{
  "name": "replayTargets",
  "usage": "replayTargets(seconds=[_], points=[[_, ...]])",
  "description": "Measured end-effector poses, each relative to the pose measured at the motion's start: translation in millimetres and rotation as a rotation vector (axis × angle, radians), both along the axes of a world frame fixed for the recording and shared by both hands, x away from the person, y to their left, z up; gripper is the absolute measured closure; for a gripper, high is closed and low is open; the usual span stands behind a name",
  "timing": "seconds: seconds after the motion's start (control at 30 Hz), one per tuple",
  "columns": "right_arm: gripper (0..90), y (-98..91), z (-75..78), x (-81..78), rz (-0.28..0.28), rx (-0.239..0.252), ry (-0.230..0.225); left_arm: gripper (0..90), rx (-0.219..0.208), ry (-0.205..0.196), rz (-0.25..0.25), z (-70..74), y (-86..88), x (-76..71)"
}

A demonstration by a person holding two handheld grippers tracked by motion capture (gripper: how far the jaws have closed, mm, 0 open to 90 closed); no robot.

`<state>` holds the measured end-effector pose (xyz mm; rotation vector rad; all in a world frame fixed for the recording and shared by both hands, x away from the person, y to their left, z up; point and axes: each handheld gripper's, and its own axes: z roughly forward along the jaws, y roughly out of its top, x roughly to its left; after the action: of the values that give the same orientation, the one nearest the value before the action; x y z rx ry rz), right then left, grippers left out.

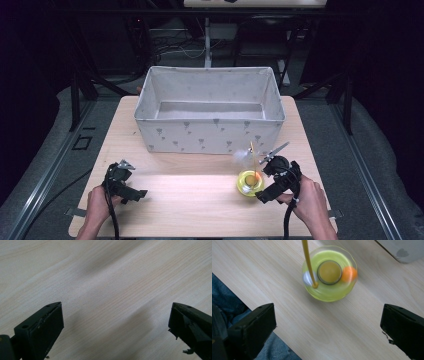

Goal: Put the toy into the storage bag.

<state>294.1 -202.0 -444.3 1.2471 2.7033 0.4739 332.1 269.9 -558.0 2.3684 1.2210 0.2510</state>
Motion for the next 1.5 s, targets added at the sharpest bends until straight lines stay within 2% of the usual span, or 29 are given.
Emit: replayTargets(seconds=[0.27,0.3,0.33,0.43,0.5,0.53,0.63,0.67,0.7,0.77,0.8,0.93,1.0,1.07,1.23,1.37,1.4,1.5], points=[[0.0,16.3,13.8,9.1,0.052,0.011,0.002,0.1,0.001,-0.001,-0.004,0.0,-0.4,0.0],[3.7,19.6,17.7,11.3,0.06,0.006,0.004,0.1,0.002,0.0,-0.003,0.0,-0.6,0.0],[3.7,19.6,17.7,11.3,0.06,0.006,0.004,0.1,0.003,0.0,-0.004,0.0,-0.8,-0.1],[17.5,27.0,29.1,17.0,0.087,0.003,0.007,0.1,0.002,0.004,-0.008,-0.1,-1.2,-0.1],[19.7,28.4,31.0,18.0,0.091,0.0,0.007,0.1,0.002,0.004,-0.008,-0.1,-1.2,-0.1],[29.4,32.5,36.9,20.5,0.1,-0.013,0.0,0.1,0.003,0.005,-0.008,-0.1,-1.2,0.0],[41.7,36.1,43.9,24.6,0.102,-0.036,-0.005,0.1,0.003,0.008,-0.01,-0.2,-1.3,0.1],[41.7,36.1,43.9,24.6,0.102,-0.036,-0.005,0.1,0.003,0.008,-0.01,-0.2,-1.3,0.1],[48.8,37.4,47.6,27.9,0.108,-0.04,-0.001,0.1,0.005,0.008,-0.012,-0.4,-1.6,0.2],[56.5,39.6,51.0,30.8,0.107,-0.048,0.005,0.1,0.005,0.009,-0.011,-0.6,-1.9,0.0],[56.5,39.6,51.0,30.8,0.107,-0.048,0.005,0.1,0.007,0.01,-0.01,-0.7,-2.3,-0.1],[72.0,44.7,54.4,35.9,0.124,-0.058,0.035,0.1,0.011,0.015,-0.012,-0.8,-2.4,0.0],[74.2,45.3,54.7,36.6,0.127,-0.067,0.041,0.1,0.012,0.016,-0.013,-0.9,-2.4,0.1],[81.3,47.2,53.8,39.2,0.134,-0.086,0.056,0.1,0.013,0.018,-0.016,-1.0,-2.5,0.1],[87.7,49.3,52.4,41.2,0.142,-0.083,0.068,0.1,0.014,0.019,-0.016,-1.1,-2.5,0.2],[88.2,51.4,53.4,42.8,0.145,-0.1,0.068,0.1,0.015,0.021,-0.018,-1.4,-2.8,0.2],[88.2,52.0,53.4,42.8,0.139,-0.088,0.066,0.1,0.015,0.021,-0.018,-1.4,-2.7,0.2],[88.3,52.4,55.2,44.8,0.149,-0.094,0.067,0.1,0.014,0.02,-0.017,-1.4,-2.5,0.2]])
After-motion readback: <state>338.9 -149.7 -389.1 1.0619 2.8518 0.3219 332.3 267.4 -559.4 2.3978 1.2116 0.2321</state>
